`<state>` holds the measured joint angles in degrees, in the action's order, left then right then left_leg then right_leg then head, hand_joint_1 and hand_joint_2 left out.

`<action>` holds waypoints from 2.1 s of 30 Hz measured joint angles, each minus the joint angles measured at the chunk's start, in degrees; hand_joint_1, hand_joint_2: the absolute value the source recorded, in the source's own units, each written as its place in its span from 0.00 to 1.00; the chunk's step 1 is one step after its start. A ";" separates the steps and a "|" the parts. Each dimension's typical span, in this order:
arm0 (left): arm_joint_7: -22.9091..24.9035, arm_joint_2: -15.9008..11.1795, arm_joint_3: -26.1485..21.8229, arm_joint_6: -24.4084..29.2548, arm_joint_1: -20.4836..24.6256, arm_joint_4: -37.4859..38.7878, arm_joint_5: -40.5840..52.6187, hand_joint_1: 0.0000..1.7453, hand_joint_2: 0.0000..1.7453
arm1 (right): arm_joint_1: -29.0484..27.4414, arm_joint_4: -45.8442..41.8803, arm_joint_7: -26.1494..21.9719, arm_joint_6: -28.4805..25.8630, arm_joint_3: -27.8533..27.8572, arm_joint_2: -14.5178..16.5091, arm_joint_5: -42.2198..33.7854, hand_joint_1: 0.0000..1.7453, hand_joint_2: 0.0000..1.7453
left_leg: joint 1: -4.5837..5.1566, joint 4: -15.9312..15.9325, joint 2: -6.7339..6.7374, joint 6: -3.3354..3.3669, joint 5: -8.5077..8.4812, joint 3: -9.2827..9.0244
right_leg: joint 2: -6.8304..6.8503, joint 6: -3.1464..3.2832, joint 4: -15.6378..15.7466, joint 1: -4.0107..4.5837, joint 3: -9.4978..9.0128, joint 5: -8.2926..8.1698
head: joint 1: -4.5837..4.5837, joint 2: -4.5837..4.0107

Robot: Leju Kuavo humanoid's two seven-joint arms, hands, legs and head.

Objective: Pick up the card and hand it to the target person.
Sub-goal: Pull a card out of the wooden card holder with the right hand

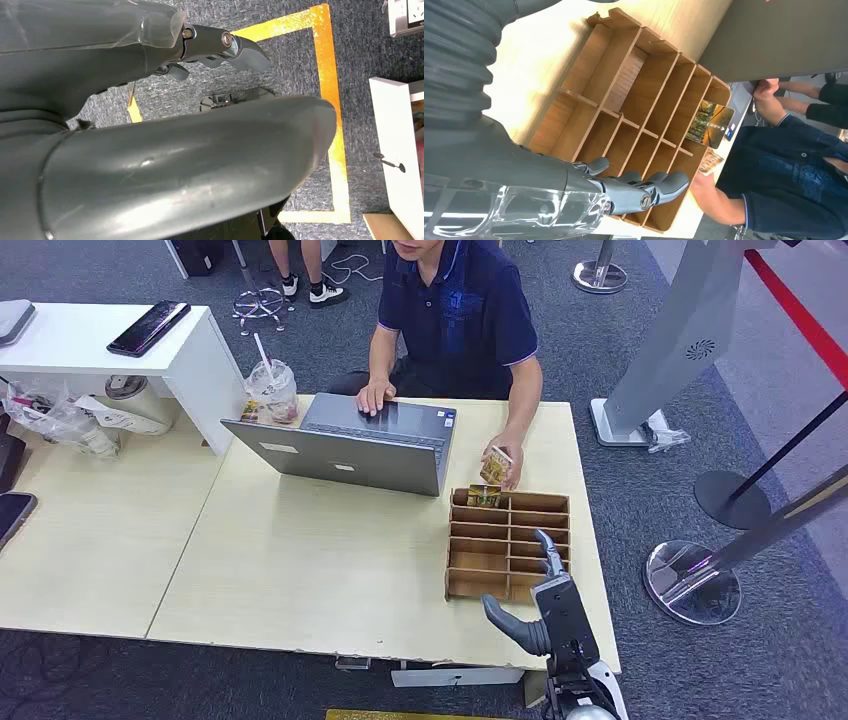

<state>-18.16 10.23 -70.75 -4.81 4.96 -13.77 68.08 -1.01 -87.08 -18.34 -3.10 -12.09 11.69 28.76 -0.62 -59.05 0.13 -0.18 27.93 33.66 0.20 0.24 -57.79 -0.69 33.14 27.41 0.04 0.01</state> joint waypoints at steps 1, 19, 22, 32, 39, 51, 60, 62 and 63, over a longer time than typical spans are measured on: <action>0.00 0.00 0.00 0.00 0.00 0.00 0.00 0.00 0.00 | 0.00 0.00 0.00 0.00 0.00 0.00 0.00 0.00 1.00 | 0.00 0.00 0.00 0.00 0.00 0.00 | 0.00 0.00 0.00 0.00 0.00 0.00 | 0.00 0.00; 0.00 0.07 -0.02 -0.11 0.00 0.00 -0.02 0.00 0.00 | 0.31 0.02 0.10 -0.04 0.00 0.00 1.54 0.00 1.00 | 0.00 0.00 0.00 0.00 0.00 0.00 | 0.00 0.00 0.00 0.00 0.00 0.00 | 0.00 0.01; 0.00 0.09 -0.02 -0.12 0.00 0.00 -0.02 0.00 0.00 | 0.53 0.04 0.15 -0.16 0.00 0.00 2.14 0.00 1.00 | 0.00 0.00 0.00 0.00 0.00 0.00 | 0.00 0.00 0.00 0.00 0.00 0.00 | 0.00 0.01; -0.98 -0.13 0.10 -0.81 0.31 0.00 2.04 0.00 0.00 | 13.82 7.92 11.94 -10.24 -6.67 -2.72 40.47 0.00 1.00 | 0.00 0.01 0.11 -0.02 -0.10 -0.03 | -0.14 0.03 -0.03 0.00 -0.01 -0.10 | 0.01 0.01; -1.26 -0.56 0.90 -1.27 0.45 0.00 3.07 0.00 0.00 | 29.04 21.05 19.90 -13.00 -15.88 -5.61 58.52 0.00 1.00 | 0.00 -0.01 0.06 0.00 -0.19 -0.04 | -0.09 0.02 -0.04 0.00 -0.02 -0.15 | 0.01 0.01; -1.22 -0.87 1.01 -1.40 0.47 0.00 3.06 0.00 0.00 | 39.50 33.33 21.22 -11.82 -19.84 -5.65 56.87 1.00 1.00 | 0.00 0.00 0.03 0.00 -0.18 0.01 | -0.07 0.01 -0.04 0.00 0.01 -0.14 | 0.01 0.01; -1.22 -1.03 1.01 -1.40 0.46 0.00 2.96 0.00 0.00 | 39.68 35.63 21.11 -12.15 -19.85 -5.08 55.64 0.93 1.00 | 0.00 0.00 0.03 0.00 -0.18 0.00 | -0.07 0.01 -0.04 0.00 0.01 -0.14 | 0.01 0.01; -1.22 -1.08 1.01 -1.40 0.46 0.00 2.92 0.00 0.00 | 39.67 35.94 20.75 -12.14 -19.85 -4.97 55.25 0.87 1.00 | 0.00 0.00 0.04 0.00 -0.18 0.00 | -0.07 0.01 -0.04 0.00 0.01 -0.13 | 0.01 0.01; -1.22 -1.10 1.01 -1.39 0.46 0.00 2.91 0.00 0.00 | 39.67 36.06 20.55 -12.13 -19.85 -4.92 54.99 0.85 1.00 | 0.00 0.00 0.04 0.00 -0.18 0.00 | -0.07 0.01 -0.04 0.00 0.01 -0.13 | 0.01 0.01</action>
<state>-19.38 9.13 -69.75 -6.20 5.42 -13.77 70.99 38.66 -51.02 2.21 -15.23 -31.93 6.77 83.76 -0.63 -59.05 0.17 -0.17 27.75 33.66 0.12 0.25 -57.83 -0.69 33.16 27.28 0.05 0.02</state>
